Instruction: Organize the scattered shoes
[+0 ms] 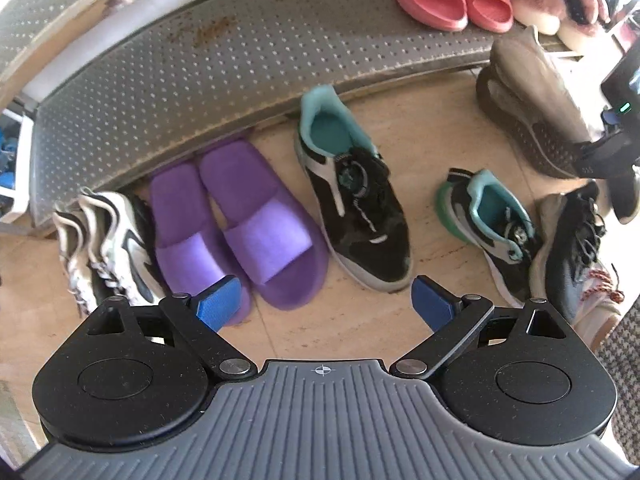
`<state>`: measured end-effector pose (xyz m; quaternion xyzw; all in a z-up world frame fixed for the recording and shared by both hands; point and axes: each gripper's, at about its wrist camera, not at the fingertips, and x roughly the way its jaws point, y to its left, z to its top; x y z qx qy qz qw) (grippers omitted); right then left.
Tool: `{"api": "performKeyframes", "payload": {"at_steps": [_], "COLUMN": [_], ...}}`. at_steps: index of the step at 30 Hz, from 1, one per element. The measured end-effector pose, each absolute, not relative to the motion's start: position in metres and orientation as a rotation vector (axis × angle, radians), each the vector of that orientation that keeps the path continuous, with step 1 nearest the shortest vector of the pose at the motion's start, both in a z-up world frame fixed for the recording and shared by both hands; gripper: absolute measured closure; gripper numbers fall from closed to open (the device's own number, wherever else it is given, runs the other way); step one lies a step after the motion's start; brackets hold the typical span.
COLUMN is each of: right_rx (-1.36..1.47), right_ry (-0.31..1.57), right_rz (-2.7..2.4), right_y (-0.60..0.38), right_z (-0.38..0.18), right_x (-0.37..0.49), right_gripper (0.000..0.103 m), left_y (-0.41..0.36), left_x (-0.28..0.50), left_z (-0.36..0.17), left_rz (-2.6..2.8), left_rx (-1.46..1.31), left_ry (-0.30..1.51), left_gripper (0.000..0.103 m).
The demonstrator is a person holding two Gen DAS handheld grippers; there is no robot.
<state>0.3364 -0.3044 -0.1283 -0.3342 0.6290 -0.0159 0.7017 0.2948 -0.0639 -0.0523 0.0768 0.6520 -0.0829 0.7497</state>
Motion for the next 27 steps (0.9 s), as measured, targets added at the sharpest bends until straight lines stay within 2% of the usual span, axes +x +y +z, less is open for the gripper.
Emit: {"api": "performKeyframes", "payload": {"at_steps": [2, 4, 6, 9, 11, 15, 20, 25, 26, 27], "right_rx": [-0.565, -0.334, -0.088, 0.303, 0.431, 0.462, 0.421, 0.393, 0.379, 0.359], "right_ry": [1.383, 1.341, 1.296, 1.189, 1.086, 1.119, 1.096, 1.095, 1.084, 1.072], "right_rz": [-0.049, -0.081, -0.094, -0.034, 0.018, 0.034, 0.027, 0.006, -0.007, -0.018], "right_y": [-0.300, -0.295, -0.298, -0.293, -0.285, -0.279, -0.295, -0.323, -0.328, -0.332], "right_z": [-0.092, -0.050, -0.016, 0.031, 0.050, 0.056, 0.064, 0.064, 0.065, 0.066], "right_x": [0.336, 0.334, 0.327, 0.302, 0.289, 0.294, 0.297, 0.295, 0.296, 0.296], "right_gripper": [0.038, 0.020, 0.011, 0.008, 0.007, 0.009, 0.008, 0.007, 0.007, 0.007], "left_y": [-0.066, -0.069, -0.072, -0.083, -0.090, -0.110, -0.151, -0.183, -0.190, -0.196], "left_x": [0.292, 0.290, 0.288, 0.279, 0.273, 0.267, 0.287, 0.303, 0.306, 0.309], "left_z": [-0.053, -0.055, -0.056, -0.063, -0.069, -0.096, -0.144, -0.182, -0.190, -0.198], "left_rz": [-0.198, -0.213, -0.225, -0.288, -0.335, -0.449, -0.456, -0.448, -0.447, -0.445], "left_rx": [0.154, 0.157, 0.161, 0.172, 0.185, 0.146, 0.058, 0.159, 0.180, 0.201], "left_ry": [1.419, 1.402, 1.395, 1.362, 1.325, 1.274, 1.259, 1.274, 1.277, 1.280], "left_gripper": [0.008, 0.008, 0.010, 0.014, 0.019, 0.037, 0.039, 0.039, 0.043, 0.054]}}
